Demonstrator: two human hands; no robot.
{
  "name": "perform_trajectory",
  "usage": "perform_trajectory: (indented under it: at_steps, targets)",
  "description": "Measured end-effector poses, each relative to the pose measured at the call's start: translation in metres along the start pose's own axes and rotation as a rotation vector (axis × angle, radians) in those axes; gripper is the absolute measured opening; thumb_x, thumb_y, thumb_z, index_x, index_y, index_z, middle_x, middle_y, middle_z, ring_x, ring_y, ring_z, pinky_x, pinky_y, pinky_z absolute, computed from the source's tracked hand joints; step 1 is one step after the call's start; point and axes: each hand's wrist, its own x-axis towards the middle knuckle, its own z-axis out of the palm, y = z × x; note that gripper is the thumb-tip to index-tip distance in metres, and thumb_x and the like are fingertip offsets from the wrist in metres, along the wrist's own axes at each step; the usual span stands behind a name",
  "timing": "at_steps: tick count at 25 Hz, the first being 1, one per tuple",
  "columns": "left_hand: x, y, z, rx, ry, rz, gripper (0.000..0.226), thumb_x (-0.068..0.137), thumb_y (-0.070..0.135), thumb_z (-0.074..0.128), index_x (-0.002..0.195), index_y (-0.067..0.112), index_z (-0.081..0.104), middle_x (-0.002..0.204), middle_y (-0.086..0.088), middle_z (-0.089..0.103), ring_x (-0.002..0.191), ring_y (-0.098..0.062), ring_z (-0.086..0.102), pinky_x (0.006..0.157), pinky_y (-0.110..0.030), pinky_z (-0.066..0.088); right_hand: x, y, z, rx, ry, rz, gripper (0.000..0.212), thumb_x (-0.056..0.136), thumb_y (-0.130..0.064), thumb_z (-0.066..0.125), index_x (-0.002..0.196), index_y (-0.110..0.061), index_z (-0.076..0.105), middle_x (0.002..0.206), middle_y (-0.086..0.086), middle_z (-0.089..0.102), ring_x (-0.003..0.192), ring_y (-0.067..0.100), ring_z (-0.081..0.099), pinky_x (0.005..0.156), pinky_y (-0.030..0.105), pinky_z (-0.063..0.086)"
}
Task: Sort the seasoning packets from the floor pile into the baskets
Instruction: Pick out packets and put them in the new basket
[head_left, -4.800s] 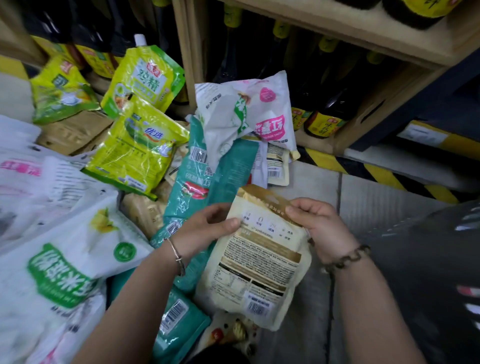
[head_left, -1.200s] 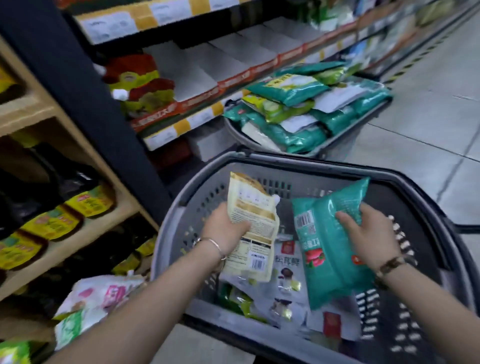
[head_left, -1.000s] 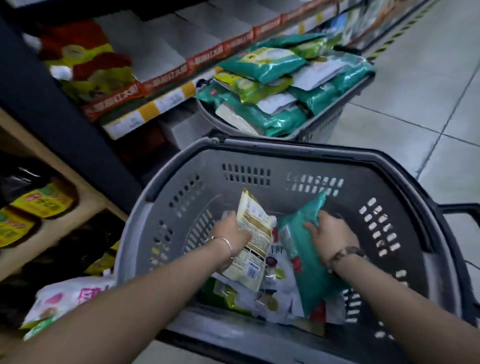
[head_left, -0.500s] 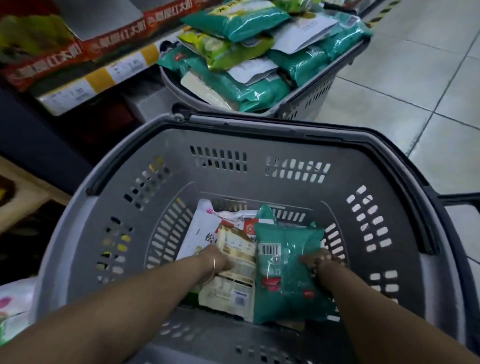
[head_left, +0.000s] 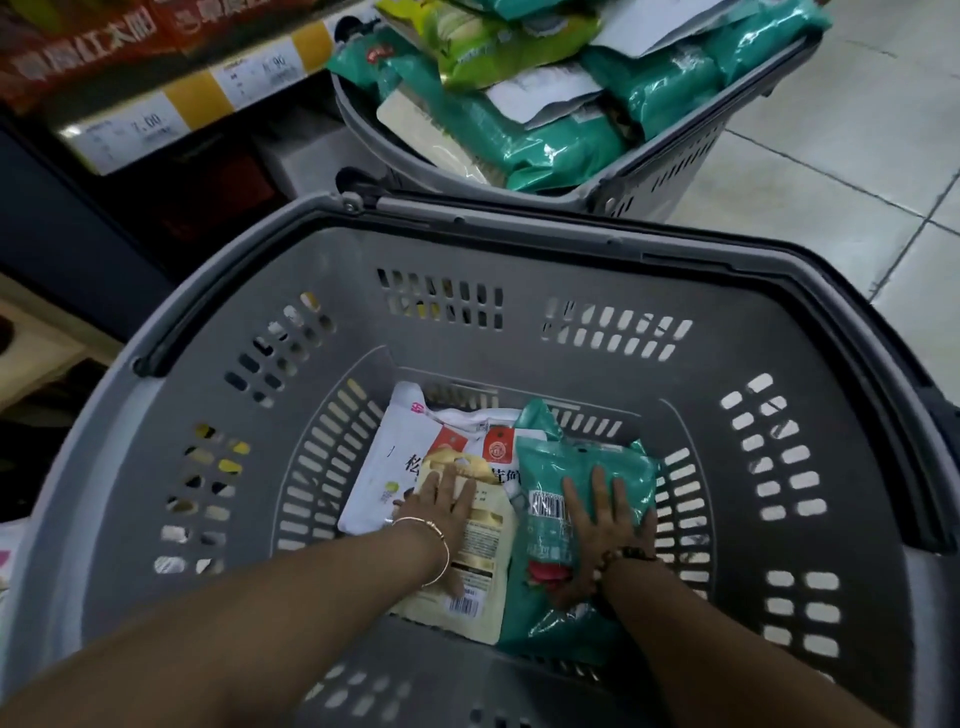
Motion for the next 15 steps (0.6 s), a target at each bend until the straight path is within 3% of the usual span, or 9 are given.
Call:
perform_trajectory:
  at_steps: [5, 10, 13, 15]
  targets:
    - [0.005, 0.002, 0.008, 0.063, 0.038, -0.014, 0.13, 0.072, 0.056, 0.069, 0.14, 0.005, -0.029, 0.146, -0.025, -0.033, 0.14, -0.042, -0.016, 0.114, -0.052, 0.012, 0.012, -0.009, 0.011, -0.035, -0.025, 0.076, 0.154, 0.044, -0.07, 0.077, 0.113, -0.025, -0.054, 0.131, 0.011, -0.05, 0.133, 0.039, -0.033, 0.104, 0.068, -0.008]
    - [-0.003, 0.001, -0.016, 0.089, -0.027, 0.022, 0.121, 0.076, 0.053, 0.068, 0.144, 0.01, -0.022, 0.15, -0.019, -0.028, 0.143, -0.039, -0.006, 0.112, -0.051, 0.024, 0.015, -0.01, 0.014, -0.005, 0.061, 0.11, 0.153, 0.048, -0.067, 0.077, 0.128, -0.025, -0.046, 0.144, 0.01, -0.041, 0.137, 0.037, -0.028, 0.105, 0.067, -0.002]
    - [-0.02, -0.015, -0.051, -0.037, 0.051, 0.092, 0.096, 0.079, 0.046, 0.068, 0.15, 0.016, 0.009, 0.157, -0.013, 0.002, 0.137, -0.033, 0.028, 0.107, -0.045, 0.036, 0.015, -0.012, 0.008, -0.015, 0.036, 0.116, 0.149, 0.05, -0.067, 0.077, 0.133, -0.027, -0.041, 0.147, 0.009, -0.038, 0.138, 0.036, -0.027, 0.106, 0.066, 0.001]
    - [-0.043, -0.028, -0.07, -0.182, 0.182, 0.104, 0.083, 0.08, 0.048, 0.066, 0.146, 0.019, 0.025, 0.153, -0.012, 0.018, 0.133, -0.031, 0.035, 0.107, -0.042, 0.036, 0.013, -0.013, 0.008, -0.028, 0.029, 0.124, 0.148, 0.049, -0.07, 0.075, 0.135, -0.028, -0.039, 0.148, 0.009, -0.037, 0.139, 0.035, -0.024, 0.107, 0.065, 0.004]
